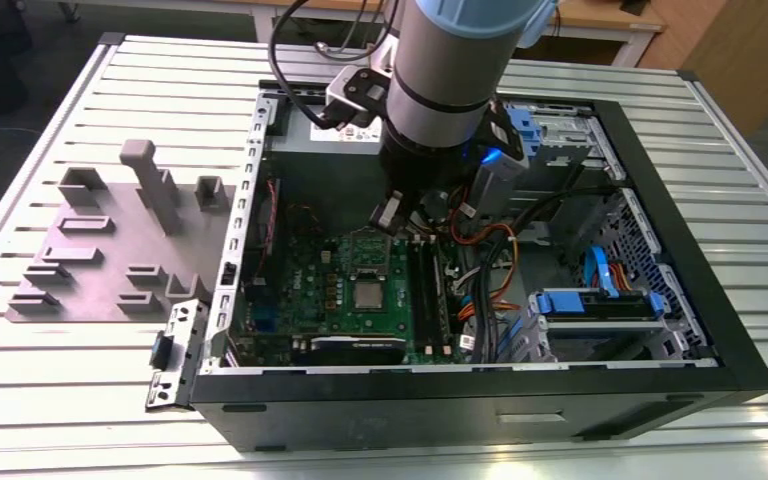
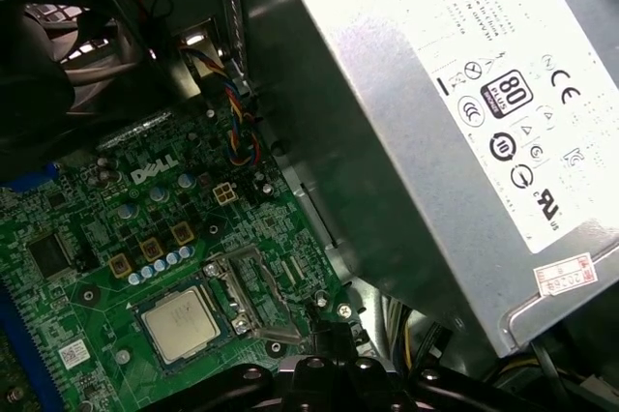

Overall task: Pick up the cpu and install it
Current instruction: 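Place the cpu into insertion slot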

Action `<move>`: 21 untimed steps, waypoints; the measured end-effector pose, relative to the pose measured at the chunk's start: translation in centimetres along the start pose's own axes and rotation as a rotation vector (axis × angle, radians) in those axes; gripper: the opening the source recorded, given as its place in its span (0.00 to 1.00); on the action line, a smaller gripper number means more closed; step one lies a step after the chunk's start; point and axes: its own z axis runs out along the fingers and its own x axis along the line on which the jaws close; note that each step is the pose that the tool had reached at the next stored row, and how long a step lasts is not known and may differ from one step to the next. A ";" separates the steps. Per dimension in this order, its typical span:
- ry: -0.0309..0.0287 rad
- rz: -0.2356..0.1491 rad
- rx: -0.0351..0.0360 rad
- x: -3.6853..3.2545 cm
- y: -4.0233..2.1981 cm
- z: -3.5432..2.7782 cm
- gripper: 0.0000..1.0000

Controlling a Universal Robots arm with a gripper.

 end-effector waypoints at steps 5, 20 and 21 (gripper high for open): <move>-0.0001 0.000 0.0000 0.01 0.00 -0.04 0.11; 0.0064 0.000 0.0037 0.51 -0.28 -0.13 0.11; 0.0064 0.000 0.0037 0.56 -0.30 -0.14 0.11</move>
